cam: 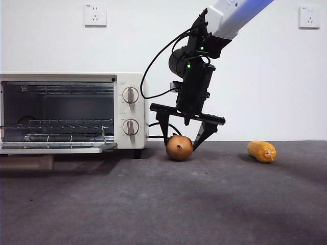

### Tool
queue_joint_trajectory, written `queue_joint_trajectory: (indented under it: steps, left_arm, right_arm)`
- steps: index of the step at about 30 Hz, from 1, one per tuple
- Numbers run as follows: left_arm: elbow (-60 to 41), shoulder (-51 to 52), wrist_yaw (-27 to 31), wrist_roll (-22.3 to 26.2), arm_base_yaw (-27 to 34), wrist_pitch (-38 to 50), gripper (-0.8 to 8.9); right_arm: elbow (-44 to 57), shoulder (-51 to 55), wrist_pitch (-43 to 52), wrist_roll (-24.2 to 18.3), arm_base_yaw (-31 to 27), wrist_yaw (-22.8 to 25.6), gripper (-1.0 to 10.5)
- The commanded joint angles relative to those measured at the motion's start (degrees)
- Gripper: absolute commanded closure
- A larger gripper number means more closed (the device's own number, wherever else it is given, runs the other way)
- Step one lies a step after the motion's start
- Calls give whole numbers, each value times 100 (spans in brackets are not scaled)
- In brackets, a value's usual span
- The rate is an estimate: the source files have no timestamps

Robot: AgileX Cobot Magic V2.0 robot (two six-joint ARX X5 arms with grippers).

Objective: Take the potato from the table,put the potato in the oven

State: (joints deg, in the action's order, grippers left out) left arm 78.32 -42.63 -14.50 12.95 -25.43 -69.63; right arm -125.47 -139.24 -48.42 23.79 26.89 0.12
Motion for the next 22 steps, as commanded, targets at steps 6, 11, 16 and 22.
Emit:
queue_joint_trajectory:
  steps: [6, 11, 16, 22]
  left_arm:
    - [-2, -28, -7, 74, -42, 13, 820]
    - [-2, -28, -4, 79, -122, 2, 820]
    - [-2, -28, -4, 76, -129, -2, 820]
    - [-2, -26, -4, 74, -129, -118, 820]
  right_arm:
    - [-4, -120, -164, 17, 4, -96, 824]
    - [-422, -68, -933, -120, -4, -155, 824]
    - [-1547, -68, -2284, -422, -20, 122, 824]
    - [-3029, 39, -3049, -389, 52, -350, 825]
